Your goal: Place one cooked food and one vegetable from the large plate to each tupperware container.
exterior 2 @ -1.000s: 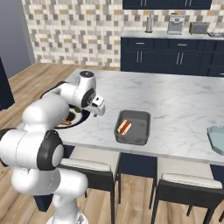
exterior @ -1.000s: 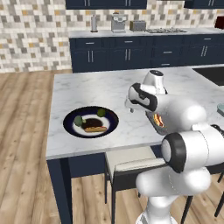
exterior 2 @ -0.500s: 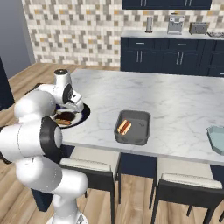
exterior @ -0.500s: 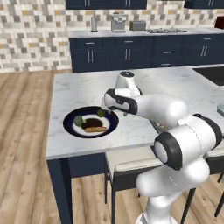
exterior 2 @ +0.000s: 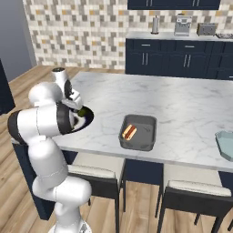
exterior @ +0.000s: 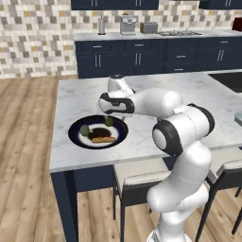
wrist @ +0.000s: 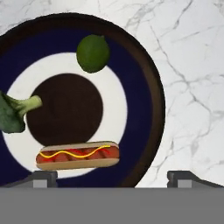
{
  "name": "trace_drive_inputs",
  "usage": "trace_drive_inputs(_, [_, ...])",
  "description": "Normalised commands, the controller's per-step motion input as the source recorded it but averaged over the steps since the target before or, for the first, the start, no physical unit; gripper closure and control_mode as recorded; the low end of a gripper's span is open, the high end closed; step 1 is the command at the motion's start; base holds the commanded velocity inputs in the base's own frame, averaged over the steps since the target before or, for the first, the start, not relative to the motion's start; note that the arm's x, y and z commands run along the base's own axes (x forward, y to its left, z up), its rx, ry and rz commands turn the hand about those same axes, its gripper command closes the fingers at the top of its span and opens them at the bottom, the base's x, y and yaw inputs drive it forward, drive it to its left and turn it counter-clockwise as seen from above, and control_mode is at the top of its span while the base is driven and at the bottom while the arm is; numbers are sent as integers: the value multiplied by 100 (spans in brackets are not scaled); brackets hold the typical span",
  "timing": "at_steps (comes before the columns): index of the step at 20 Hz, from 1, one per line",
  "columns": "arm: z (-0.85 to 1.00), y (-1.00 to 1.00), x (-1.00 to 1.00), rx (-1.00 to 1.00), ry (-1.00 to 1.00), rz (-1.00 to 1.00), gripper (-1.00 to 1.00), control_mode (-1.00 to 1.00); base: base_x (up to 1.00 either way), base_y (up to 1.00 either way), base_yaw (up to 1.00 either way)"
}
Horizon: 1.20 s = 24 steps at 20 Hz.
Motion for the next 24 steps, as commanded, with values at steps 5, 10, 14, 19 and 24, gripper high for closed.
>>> trace_drive_inputs(5, [-29, -3, 45, 0, 1, 0, -100, -100, 0, 0, 0])
trace_drive_inputs(10, [-44, -5, 42, 0, 2, 0, -100, -100, 0, 0, 0])
trace_drive_inputs(14, [-46, -7, 41, 0, 1, 0, -100, -100, 0, 0, 0])
trace_drive_inputs(19, [-22, 0, 52, 0, 0, 0, -100, -100, 0, 0, 0])
trace_drive_inputs(24, [-29, 0, 49, 0, 0, 0, -100, -100, 0, 0, 0])
